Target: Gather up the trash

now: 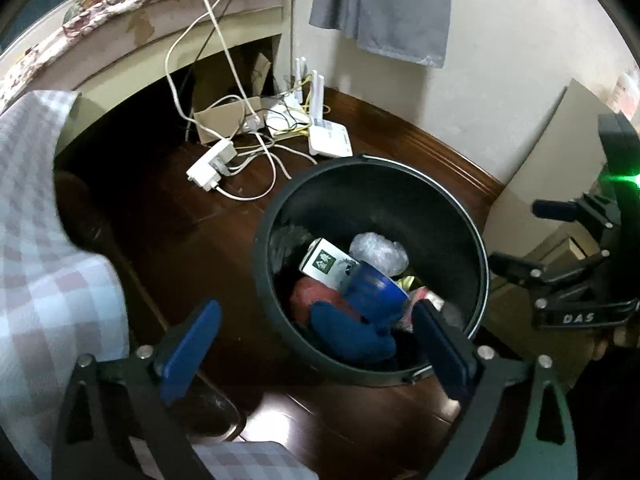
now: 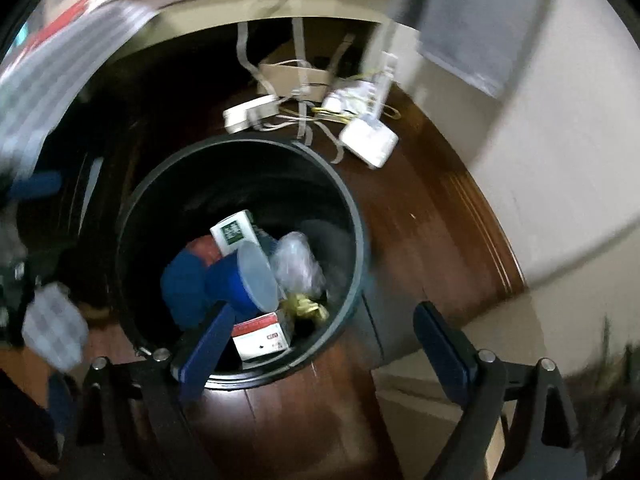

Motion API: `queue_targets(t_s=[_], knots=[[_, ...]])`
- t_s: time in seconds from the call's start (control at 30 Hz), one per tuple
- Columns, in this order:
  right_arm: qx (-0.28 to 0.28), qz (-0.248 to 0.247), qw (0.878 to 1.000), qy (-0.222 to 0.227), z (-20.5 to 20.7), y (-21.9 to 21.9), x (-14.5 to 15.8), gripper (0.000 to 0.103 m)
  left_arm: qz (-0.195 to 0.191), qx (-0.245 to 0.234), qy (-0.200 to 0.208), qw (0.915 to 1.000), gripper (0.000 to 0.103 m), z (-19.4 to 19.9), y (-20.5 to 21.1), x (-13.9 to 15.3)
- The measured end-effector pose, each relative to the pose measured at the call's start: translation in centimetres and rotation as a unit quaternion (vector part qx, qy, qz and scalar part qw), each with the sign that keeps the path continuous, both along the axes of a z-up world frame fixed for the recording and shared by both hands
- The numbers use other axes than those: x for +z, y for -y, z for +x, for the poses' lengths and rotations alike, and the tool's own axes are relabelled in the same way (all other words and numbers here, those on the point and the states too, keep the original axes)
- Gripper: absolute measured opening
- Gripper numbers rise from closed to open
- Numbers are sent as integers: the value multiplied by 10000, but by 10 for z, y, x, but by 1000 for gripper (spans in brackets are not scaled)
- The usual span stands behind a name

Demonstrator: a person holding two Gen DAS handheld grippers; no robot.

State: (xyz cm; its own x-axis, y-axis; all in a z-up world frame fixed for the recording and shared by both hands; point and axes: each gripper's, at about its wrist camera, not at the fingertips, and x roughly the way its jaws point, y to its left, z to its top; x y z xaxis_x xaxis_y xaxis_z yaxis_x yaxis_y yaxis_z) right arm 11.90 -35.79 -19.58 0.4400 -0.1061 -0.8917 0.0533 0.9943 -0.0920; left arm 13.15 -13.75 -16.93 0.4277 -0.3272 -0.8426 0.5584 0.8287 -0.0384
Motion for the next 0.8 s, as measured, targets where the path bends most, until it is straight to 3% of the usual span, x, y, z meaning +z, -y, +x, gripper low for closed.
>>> queue_targets(t_s=[0.07, 0.33, 0.53, 0.8], knots=[[-154, 60, 9999, 16, -4, 0, 4, 103, -23, 70, 1, 10000, 98, -1, 0, 1], [-362, -4, 9986, 392, -24, -9, 40, 103, -94, 211, 175, 9996, 98, -16, -10, 27], [-426, 170, 9964, 710, -48, -23, 76, 103, -224, 323, 446, 9982, 99, -30, -23, 62], [-424, 45, 9937, 1033, -73, -50, 123, 103, -307, 459, 767, 9955, 100, -46, -50, 101]])
